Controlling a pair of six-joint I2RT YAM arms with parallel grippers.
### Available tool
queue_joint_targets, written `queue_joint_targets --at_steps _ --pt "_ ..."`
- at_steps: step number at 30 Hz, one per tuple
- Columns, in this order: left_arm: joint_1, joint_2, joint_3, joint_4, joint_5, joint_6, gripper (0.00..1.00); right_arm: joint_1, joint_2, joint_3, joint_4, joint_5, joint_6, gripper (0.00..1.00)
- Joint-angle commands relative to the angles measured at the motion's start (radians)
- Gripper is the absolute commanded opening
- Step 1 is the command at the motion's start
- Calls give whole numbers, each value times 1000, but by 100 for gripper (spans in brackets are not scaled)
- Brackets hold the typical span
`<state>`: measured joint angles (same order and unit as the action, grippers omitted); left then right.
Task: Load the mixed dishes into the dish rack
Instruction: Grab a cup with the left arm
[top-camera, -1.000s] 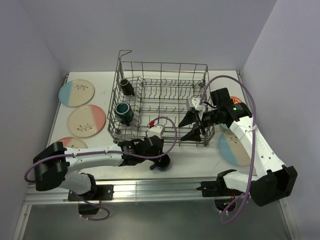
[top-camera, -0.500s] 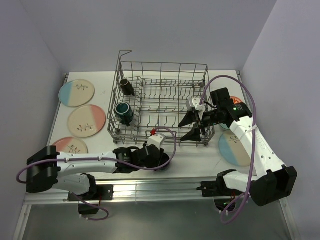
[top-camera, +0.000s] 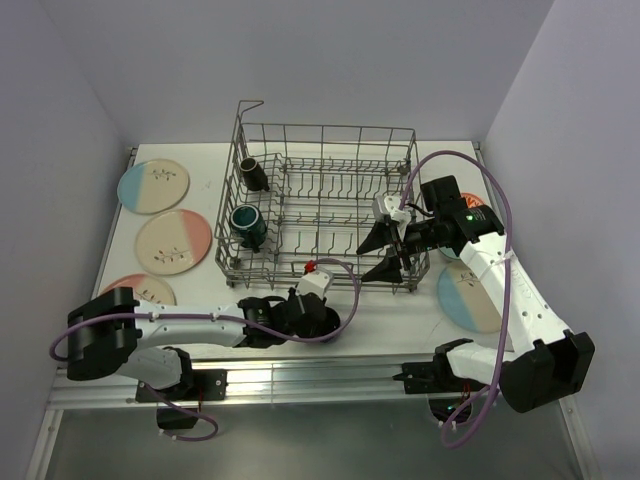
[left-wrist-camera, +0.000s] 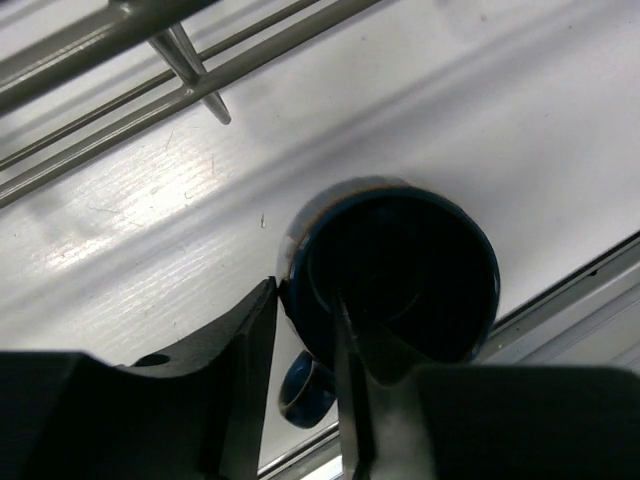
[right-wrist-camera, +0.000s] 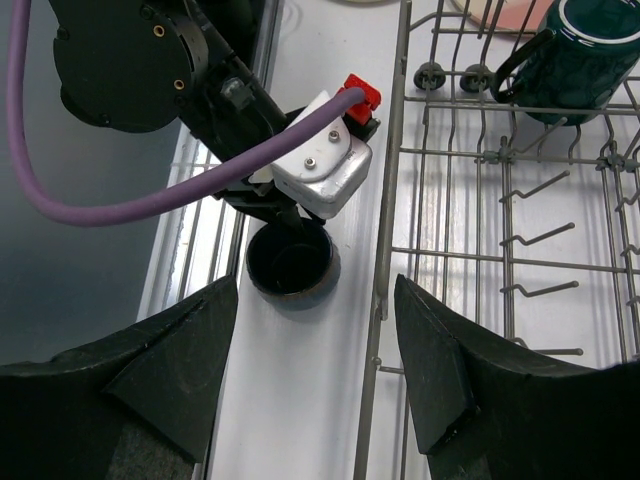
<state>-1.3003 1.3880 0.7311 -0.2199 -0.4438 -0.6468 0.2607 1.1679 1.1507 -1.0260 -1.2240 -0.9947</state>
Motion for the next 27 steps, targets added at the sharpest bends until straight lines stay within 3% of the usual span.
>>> queue_joint_targets --at_steps 1,9,18,27 --pt "-10 16 8 27 -39 0 33 -9 -25 -3 -17 -29 -16 71" --pt "-39 -12 -30 34 -93 -36 23 -11 -22 -2 -19 -31 -16 71" --pt "-62 -38 -7 11 -87 -59 1 -11 -24 -3 -22 -28 -21 71" --pt "-70 -242 -6 -45 -95 -109 0 -9 -37 12 -109 -31 -127 71"
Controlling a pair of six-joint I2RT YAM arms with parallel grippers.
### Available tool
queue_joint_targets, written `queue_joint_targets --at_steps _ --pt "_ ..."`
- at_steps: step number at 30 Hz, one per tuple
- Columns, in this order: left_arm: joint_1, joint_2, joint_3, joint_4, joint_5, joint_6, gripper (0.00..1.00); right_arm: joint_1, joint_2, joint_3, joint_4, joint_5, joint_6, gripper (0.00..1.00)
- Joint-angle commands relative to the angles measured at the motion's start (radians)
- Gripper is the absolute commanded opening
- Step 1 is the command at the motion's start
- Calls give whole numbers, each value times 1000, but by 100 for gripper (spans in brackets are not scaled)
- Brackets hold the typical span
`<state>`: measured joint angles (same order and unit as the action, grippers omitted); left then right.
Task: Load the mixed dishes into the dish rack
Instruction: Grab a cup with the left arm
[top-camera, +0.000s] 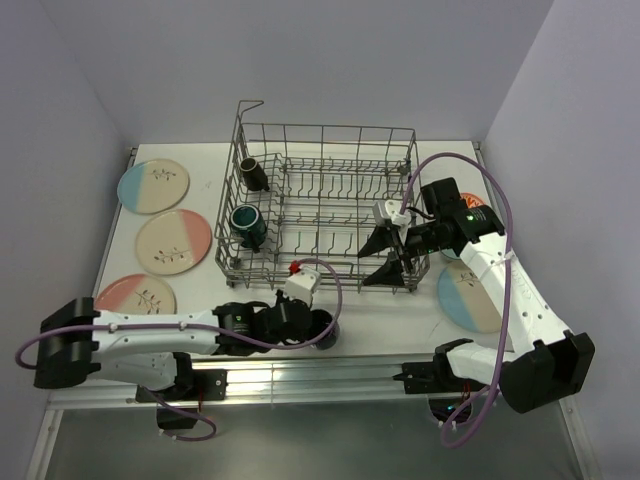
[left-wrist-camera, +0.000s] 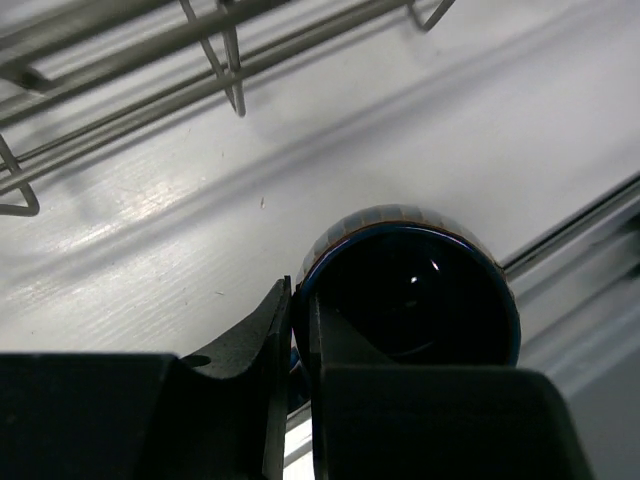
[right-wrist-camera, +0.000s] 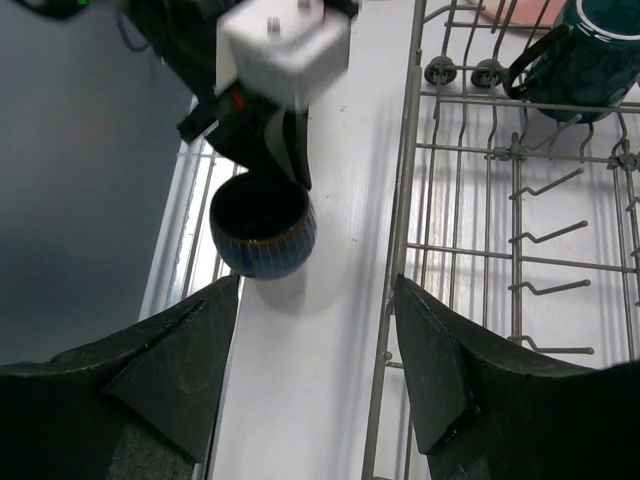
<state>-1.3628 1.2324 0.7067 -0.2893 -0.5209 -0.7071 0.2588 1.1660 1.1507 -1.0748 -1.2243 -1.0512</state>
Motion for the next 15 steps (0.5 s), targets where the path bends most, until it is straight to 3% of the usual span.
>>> queue_joint_targets --at_steps 1,7,10,12,13,15 --pt "-7 -120 20 18 -18 -55 0 -7 -37 12 -71 -30 -75 71" --pt "-7 -218 63 -46 -16 -104 0 5 -48 21 -38 -26 19 70" --pt "-7 -250 105 -66 -11 -111 0 25 -68 17 69 -3 170 69" --pt "-7 -261 141 -77 -8 -106 0 30 -81 0 174 20 383 68" --pt "-7 -270 169 -83 -8 -107 0 31 -95 -9 313 60 486 68" --pt "-7 -274 201 -106 -22 -107 0 31 -103 -29 476 133 867 67"
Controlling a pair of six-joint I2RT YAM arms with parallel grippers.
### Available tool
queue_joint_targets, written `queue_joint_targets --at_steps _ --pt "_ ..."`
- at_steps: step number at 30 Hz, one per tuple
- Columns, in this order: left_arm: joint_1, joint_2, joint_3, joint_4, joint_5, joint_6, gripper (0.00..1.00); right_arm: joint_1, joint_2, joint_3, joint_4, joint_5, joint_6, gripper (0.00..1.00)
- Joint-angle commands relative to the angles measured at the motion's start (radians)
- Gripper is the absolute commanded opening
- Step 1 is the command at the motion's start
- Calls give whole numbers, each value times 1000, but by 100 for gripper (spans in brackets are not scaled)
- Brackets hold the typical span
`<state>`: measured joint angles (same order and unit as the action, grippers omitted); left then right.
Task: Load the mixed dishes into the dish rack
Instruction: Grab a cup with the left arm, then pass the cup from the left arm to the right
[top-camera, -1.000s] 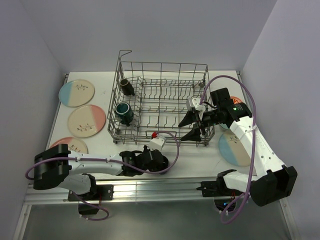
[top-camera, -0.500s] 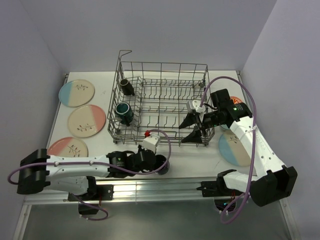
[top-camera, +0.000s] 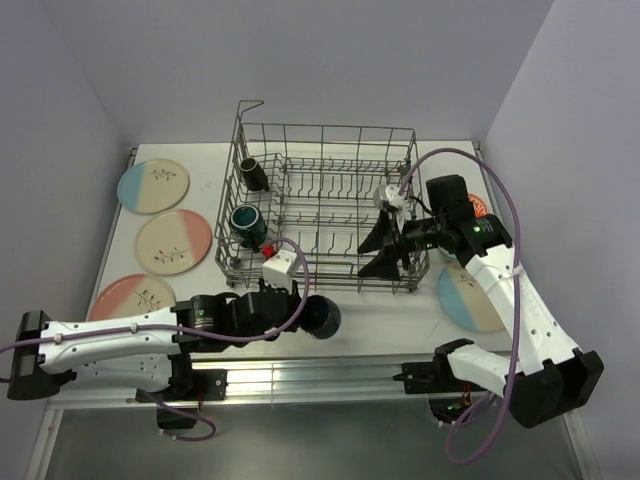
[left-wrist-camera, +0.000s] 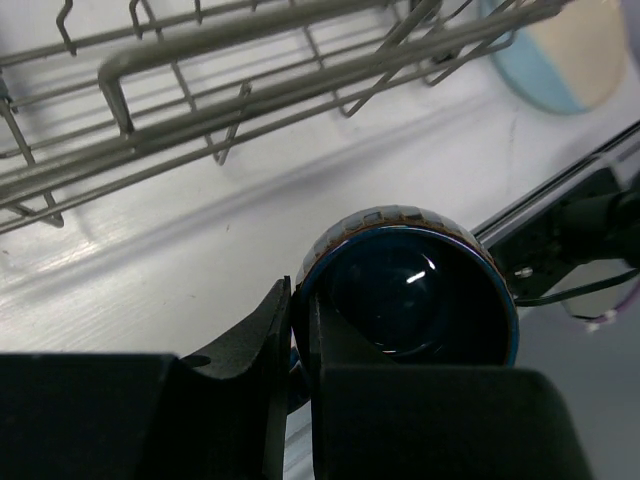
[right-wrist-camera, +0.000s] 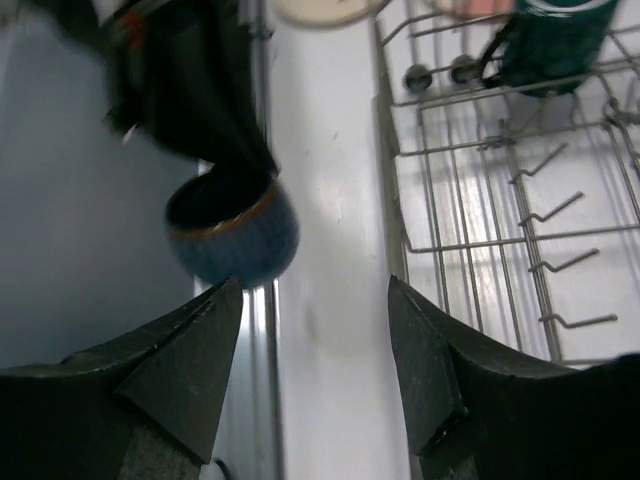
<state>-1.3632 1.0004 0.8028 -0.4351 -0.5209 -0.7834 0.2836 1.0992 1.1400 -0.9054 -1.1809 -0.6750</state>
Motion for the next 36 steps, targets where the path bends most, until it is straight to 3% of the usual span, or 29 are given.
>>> queue_joint_targets --at_steps 1,2,5,8,9,12,19,24,36 --pt "-7 -37 125 23 -34 -37 0 5 -30 -14 407 125 619 67" --pt "-7 -31 175 -25 -63 -48 0 5 -22 19 424 168 779 66" --pt "-7 23 309 -109 -114 -63 0 9 -7 79 487 225 996 66" --pt "7 98 444 -206 -171 -65 0 58 8 188 413 389 1064 66" --pt "18 134 475 -240 -180 -63 0 80 30 225 377 532 1062 65" --pt "79 188 568 -261 -176 -56 0 163 66 346 267 734 1026 66" --pt "258 276 680 -229 -148 30 0 187 145 562 188 895 856 67" --pt "390 349 697 -113 -82 99 0 284 201 575 175 1007 741 66" --pt "490 501 831 -61 25 190 0 419 399 606 164 1225 652 63"
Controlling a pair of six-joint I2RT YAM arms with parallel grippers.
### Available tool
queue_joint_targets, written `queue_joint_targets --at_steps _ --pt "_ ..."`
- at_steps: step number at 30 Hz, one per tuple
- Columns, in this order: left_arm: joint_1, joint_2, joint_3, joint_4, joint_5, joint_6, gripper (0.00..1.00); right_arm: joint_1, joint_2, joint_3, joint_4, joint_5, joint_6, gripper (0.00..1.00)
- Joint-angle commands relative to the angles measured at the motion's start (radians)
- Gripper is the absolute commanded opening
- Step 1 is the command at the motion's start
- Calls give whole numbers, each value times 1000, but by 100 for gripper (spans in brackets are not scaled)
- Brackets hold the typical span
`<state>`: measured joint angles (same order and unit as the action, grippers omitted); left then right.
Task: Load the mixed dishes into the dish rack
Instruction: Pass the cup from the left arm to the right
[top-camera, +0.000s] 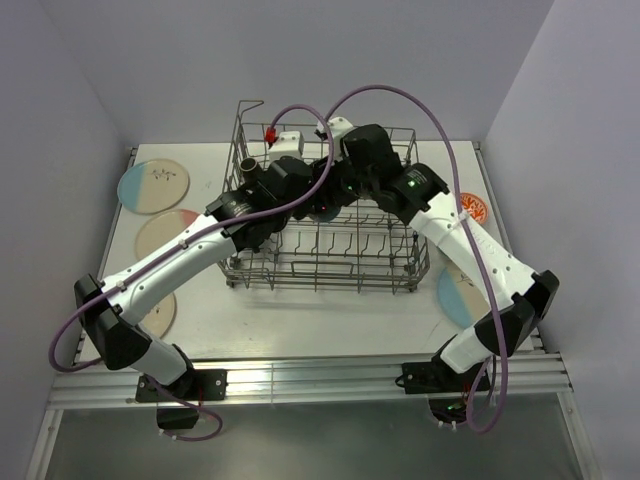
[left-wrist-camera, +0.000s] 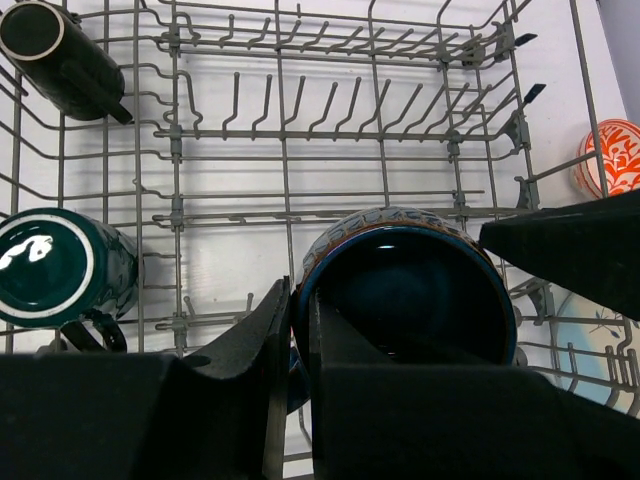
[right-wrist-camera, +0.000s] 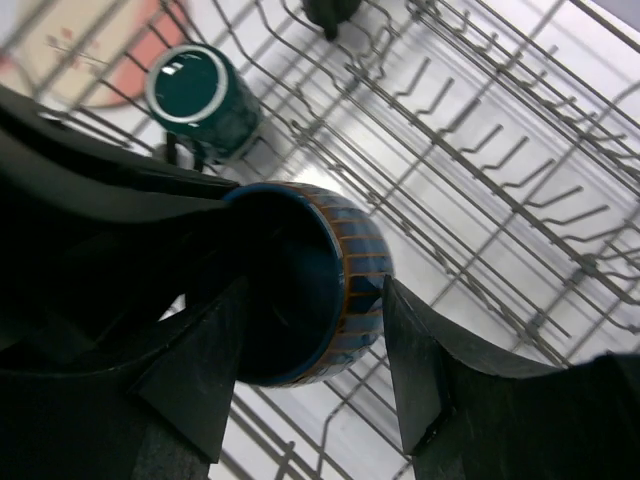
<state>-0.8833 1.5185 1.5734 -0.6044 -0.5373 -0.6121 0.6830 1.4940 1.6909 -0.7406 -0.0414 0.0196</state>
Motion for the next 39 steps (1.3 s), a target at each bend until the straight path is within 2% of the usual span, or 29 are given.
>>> queue_joint_targets --at_steps 1,4,8,11,13,14,17,20,22,25,26,29,32,39 --pt "12 -17 57 114 46 17 0 26 14 59 0 101 -46 62" --pt "17 -14 54 117 51 12 0 33 52 72 6 187 -61 60" --pt "18 -12 43 126 56 11 0 36 93 85 1 221 -76 57" --pt "20 -9 40 130 56 9 0 38 121 102 -22 212 -84 44" --pt "23 -4 46 129 56 11 0 38 132 116 -29 212 -93 29" --pt "24 2 48 127 57 11 0 38 137 118 -31 213 -96 17" --pt "24 5 50 130 65 11 0 36 141 131 -37 196 -112 0" --pt "29 -3 37 149 86 5 0 36 134 125 -29 166 -130 0" --pt "32 -12 22 173 105 -1 4 35 111 99 -2 146 -150 0" --pt "41 -38 -4 199 143 -14 19 32 74 43 59 97 -191 0" --pt "43 -56 -15 206 151 -17 34 30 52 33 70 81 -205 0" --pt "49 -110 -62 241 187 -21 50 15 16 -2 95 -14 -271 0" --pt "60 -176 -119 284 233 -12 61 -10 -14 -31 109 -116 -334 0" --pt "76 -325 -283 377 407 124 69 -46 -48 -83 123 -273 -460 0"
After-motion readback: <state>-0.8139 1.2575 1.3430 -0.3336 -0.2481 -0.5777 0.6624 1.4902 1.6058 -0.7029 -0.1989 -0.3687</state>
